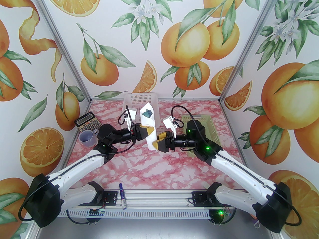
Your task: Place the utensils on the paper napkin and roll it up
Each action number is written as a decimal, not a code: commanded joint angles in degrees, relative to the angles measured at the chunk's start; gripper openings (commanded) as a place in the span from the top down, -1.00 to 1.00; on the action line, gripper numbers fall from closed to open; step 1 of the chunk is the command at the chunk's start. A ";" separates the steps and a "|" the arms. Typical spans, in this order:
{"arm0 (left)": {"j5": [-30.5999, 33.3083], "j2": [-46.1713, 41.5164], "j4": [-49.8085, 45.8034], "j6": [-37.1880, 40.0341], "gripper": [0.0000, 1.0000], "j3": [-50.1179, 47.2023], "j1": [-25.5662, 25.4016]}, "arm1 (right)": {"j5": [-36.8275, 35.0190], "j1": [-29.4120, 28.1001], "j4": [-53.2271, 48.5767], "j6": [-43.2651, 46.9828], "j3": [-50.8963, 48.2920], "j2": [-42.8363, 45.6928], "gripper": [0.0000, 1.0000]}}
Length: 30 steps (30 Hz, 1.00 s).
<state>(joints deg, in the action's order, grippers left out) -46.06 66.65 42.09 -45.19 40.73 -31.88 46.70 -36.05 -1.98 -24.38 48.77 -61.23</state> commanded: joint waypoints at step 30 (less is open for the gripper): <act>-5.58 -0.32 -22.67 13.00 1.00 14.24 7.72 | -28.12 7.27 -23.21 5.43 -8.62 19.40 -0.79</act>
<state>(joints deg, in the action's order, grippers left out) -50.19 66.35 21.39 -34.37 51.92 -25.89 22.87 -28.93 -24.56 -17.89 41.89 -42.52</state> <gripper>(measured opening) 0.129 0.842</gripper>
